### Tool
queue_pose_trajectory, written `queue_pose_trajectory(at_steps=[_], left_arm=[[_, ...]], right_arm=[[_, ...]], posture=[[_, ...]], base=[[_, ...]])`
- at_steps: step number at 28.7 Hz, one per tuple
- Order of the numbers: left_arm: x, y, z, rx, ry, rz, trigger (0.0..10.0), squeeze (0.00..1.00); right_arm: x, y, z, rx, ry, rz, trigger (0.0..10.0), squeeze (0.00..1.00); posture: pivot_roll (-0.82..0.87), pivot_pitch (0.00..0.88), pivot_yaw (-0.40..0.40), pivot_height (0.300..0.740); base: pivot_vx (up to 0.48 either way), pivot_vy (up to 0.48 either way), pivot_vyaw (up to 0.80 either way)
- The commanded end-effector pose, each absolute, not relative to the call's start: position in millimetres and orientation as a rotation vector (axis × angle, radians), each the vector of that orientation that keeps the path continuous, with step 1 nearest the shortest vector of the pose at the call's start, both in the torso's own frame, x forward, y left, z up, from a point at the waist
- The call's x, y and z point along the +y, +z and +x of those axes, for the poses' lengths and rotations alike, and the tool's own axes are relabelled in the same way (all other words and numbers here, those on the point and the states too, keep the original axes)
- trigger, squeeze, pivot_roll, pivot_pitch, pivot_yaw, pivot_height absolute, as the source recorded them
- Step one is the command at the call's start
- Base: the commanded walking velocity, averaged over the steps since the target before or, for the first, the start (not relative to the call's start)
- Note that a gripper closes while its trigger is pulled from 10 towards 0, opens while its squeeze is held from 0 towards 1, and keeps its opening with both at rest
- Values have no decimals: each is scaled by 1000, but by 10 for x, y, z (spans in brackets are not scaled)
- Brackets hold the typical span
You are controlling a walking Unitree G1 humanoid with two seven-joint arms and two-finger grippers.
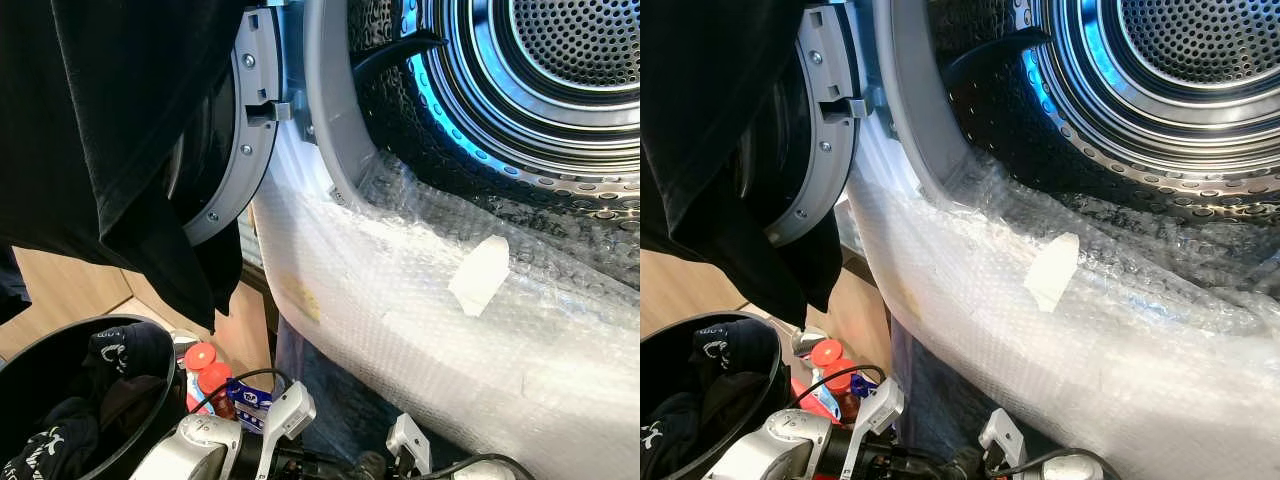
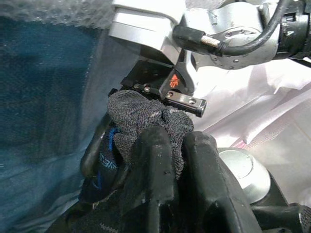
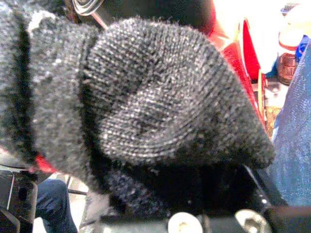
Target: Clothes washing
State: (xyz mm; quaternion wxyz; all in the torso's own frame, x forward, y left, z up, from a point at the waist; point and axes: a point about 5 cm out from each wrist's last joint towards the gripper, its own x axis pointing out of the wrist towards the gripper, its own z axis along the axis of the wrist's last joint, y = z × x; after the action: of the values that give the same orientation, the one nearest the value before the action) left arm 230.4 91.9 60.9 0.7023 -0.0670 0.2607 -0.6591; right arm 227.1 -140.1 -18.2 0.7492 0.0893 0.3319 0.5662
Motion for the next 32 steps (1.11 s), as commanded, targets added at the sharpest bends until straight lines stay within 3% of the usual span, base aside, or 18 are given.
queue_pose_trajectory(at_steps=[1,18,19,20,21,22,23,24,32], left_arm=[[959,597,2323,578,-1441,-140,0,0],[921,594,2324,535,-1392,-149,0,0],[922,591,2337,531,-1374,-141,4235,0],[922,588,2346,529,-1362,-136,4235,0],[915,591,2349,525,-1357,-135,10000,0],[909,597,2341,524,-1365,-142,10000,0],[901,610,2314,523,-1384,-149,10000,86],[907,614,2293,529,-1386,-149,10000,1000],[1129,708,2135,549,-1317,-102,10000,1000]], right_arm=[[-1385,-150,2307,700,1238,188,0,0],[-1358,-144,2294,687,1250,216,0,0],[-1358,-144,2294,687,1250,216,0,0],[-1358,-144,2293,686,1250,216,0,0],[-1357,-145,2293,686,1249,216,0,0],[-1357,-146,2293,686,1249,217,0,0],[-1357,-146,2292,686,1249,216,0,0],[-1356,-146,2292,685,1250,216,0,0],[-1360,-179,2251,699,1247,214,0,0]], posture=[[104,0,-25,740],[113,0,-24,740],[113,0,-24,740],[114,0,-25,740],[114,0,-25,740],[114,0,-25,740],[116,0,-24,740],[115,0,-21,740],[129,0,-17,740]], base=[[0,0,0],[0,0,0],[0,0,0],[0,0,0],[0,0,0],[0,0,0],[0,0,0],[0,0,0],[0,0,0]])
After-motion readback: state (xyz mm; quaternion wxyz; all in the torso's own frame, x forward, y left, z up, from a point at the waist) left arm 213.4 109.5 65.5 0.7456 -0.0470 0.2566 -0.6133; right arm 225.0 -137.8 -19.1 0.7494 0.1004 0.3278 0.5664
